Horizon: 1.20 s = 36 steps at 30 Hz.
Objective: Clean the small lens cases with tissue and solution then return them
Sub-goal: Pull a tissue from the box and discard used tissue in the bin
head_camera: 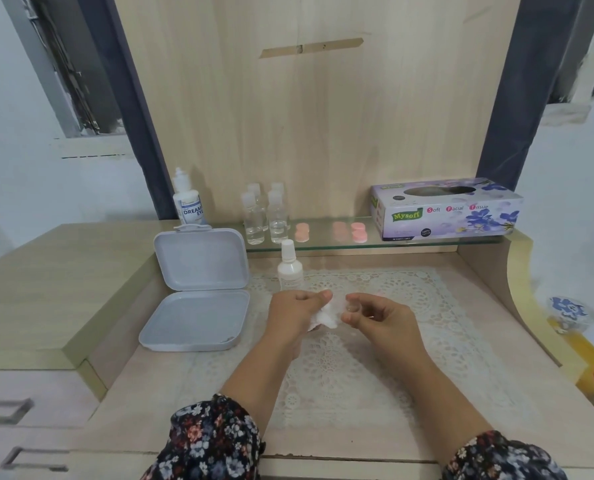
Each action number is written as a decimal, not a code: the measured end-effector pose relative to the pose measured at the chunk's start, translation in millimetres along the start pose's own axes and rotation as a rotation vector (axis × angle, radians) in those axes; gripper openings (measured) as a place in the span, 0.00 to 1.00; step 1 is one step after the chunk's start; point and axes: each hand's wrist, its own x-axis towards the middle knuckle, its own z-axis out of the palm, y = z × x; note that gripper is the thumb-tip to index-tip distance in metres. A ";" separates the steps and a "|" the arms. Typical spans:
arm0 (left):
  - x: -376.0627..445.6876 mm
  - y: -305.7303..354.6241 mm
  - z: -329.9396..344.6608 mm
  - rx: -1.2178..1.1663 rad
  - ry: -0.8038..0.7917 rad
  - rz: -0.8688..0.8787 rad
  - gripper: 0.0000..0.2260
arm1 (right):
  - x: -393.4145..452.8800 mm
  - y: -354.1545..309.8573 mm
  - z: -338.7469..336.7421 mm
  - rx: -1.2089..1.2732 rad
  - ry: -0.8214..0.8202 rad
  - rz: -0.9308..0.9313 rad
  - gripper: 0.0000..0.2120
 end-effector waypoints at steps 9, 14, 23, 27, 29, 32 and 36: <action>-8.7 -11.4 -15.0 -0.058 0.108 -0.053 0.10 | 6.9 10.8 -0.1 -0.520 -0.026 -0.150 0.11; -9.3 -13.2 -23.7 -0.037 0.130 -0.087 0.06 | 7.1 10.6 1.7 -0.813 -0.030 -0.139 0.16; -25.3 -5.0 -39.5 -0.055 0.037 -0.083 0.08 | 6.2 13.6 3.8 -0.800 0.031 -0.185 0.16; -29.9 -6.3 -54.5 -0.024 0.023 -0.045 0.11 | 5.1 12.3 3.5 -0.711 0.055 -0.251 0.10; -35.0 -6.9 -62.0 -0.034 0.014 -0.030 0.12 | 5.2 10.2 3.8 -0.738 0.035 -0.282 0.08; -45.7 -0.6 -75.0 -0.066 0.010 -0.033 0.12 | 7.1 0.9 6.6 -0.786 0.008 -0.339 0.07; -61.2 14.3 -90.2 -0.093 -0.018 -0.100 0.02 | -1.2 -25.0 27.2 -0.674 -0.026 -0.365 0.05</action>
